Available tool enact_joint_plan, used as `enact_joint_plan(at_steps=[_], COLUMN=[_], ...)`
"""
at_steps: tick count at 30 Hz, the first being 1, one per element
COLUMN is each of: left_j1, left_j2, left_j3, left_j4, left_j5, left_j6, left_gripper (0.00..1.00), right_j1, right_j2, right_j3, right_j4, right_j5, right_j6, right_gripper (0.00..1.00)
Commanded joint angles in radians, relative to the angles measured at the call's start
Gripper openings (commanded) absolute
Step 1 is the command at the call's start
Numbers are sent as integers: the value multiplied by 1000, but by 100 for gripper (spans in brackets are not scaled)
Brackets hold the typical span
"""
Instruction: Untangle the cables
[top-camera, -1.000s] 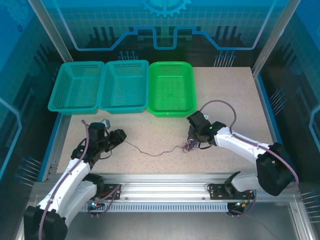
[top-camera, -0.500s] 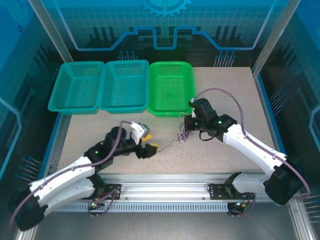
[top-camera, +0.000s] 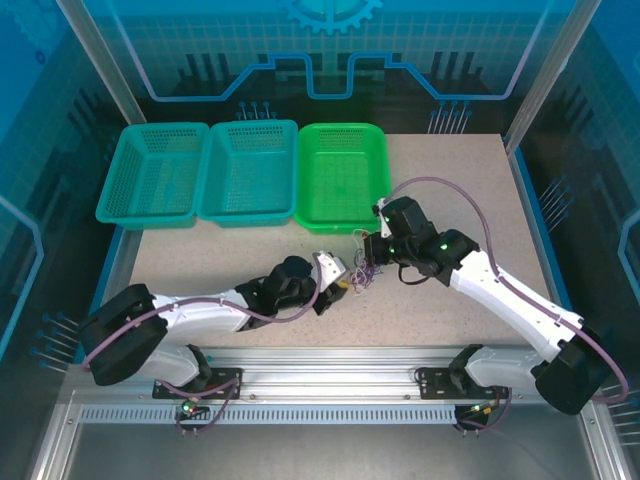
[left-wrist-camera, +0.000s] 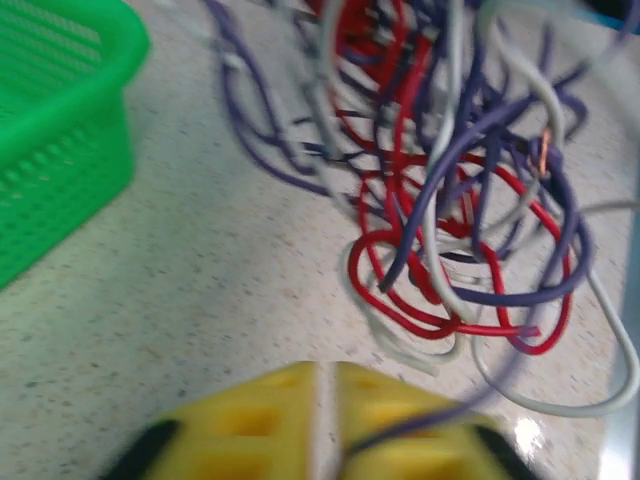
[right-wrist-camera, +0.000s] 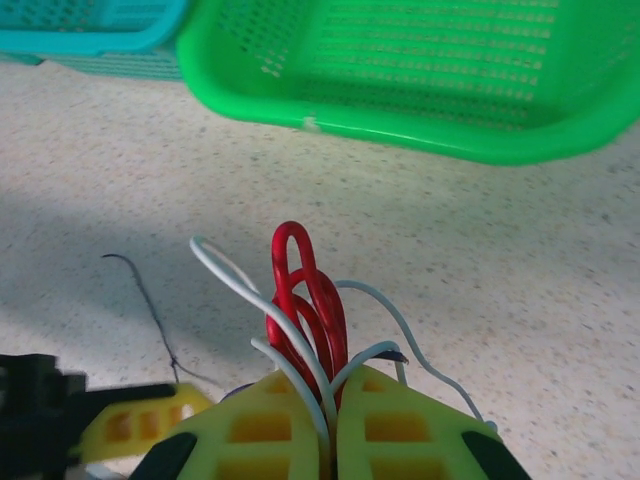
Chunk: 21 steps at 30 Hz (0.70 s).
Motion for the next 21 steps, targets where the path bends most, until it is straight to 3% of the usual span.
enact_joint_plan(at_steps=[1,3,6,10,14,16,21], left_j1=[1,47,191,213,213,212,212], left_j2=[-52,-151,-317,-388,-348,-319,-277], left_j3=[1,-66,-166,-120,-115,-103,-72], left_j4=[54,86,105,-70,-57,-47,-37], left_j5=[-180,-229,-130,-63,-37,-24,8], left_j6=[-57,-148,-342,-304,-318,-330,-331], left_gripper=[0,0,0,0,0,0,0], right_j1=[-66,-139,-255,-274,-263,-258,-138], right_j2=[-65,-129,-263,-354,-288,-266,-258], right_j3=[-41,-112,-288,-471,-550,-527,-369], right_j4=[-79,-133,-113,-32,9,-22,6], right_j5=[137,231,234,192,108,109,107], right_j6=[114,217,312,387,441,430,186], right_gripper=[0,0,0,3,14,22,61])
